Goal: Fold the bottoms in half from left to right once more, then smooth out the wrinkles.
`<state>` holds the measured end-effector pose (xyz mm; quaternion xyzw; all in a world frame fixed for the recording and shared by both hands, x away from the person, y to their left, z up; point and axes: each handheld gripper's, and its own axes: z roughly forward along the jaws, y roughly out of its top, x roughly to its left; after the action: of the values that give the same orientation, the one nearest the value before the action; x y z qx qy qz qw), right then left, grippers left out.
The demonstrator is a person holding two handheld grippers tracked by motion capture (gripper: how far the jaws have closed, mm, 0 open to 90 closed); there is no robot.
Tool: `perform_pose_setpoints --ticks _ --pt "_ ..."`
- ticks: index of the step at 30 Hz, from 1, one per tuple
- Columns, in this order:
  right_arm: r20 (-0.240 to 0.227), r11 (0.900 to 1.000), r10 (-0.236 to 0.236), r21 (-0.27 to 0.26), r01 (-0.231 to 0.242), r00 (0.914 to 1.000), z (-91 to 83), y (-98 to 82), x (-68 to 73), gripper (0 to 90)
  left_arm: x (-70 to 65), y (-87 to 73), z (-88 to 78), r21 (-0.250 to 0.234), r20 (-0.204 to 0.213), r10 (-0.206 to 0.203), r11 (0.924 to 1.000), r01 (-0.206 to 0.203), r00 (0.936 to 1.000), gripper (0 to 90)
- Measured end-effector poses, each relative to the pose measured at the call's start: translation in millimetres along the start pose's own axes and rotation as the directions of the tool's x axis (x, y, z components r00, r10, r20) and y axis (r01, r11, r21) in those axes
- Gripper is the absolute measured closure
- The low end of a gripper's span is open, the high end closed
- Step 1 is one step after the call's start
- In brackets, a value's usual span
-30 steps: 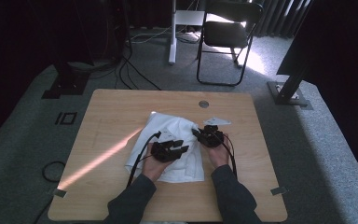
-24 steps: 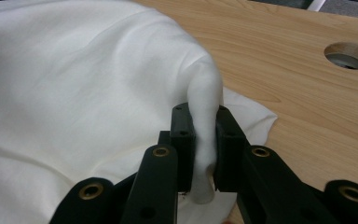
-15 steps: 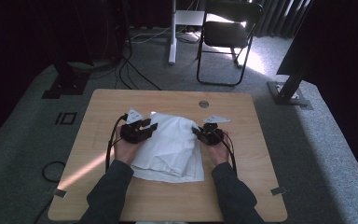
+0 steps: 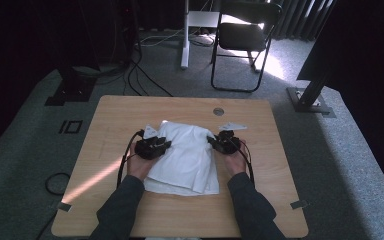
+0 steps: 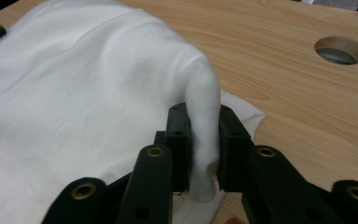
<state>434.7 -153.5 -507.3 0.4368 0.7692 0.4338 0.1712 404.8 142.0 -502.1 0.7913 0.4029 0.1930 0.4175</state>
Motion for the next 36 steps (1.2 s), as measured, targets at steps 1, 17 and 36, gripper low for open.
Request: perform_pose_setpoints --ticks 1,17,36 --pt "0.003 1.000 0.003 0.006 -0.003 1.0000 0.5 0.1 -1.1 74.1 -0.5 -3.7 4.2 0.002 -0.001 0.002 1.0000 -0.002 1.0000 68.5" --pt "0.047 0.990 -0.082 -0.111 0.086 0.9955 -36.2 24.7 21.1 54.4 -25.9 -17.1 19.1 0.010 -0.152 0.102 0.9947 -0.102 0.9831 72.3" --pt "0.125 0.988 -0.125 0.105 0.112 0.9843 8.1 13.7 10.9 90.0 -27.6 -19.6 20.2 0.008 -0.168 0.089 0.9960 -0.089 0.9817 73.0"
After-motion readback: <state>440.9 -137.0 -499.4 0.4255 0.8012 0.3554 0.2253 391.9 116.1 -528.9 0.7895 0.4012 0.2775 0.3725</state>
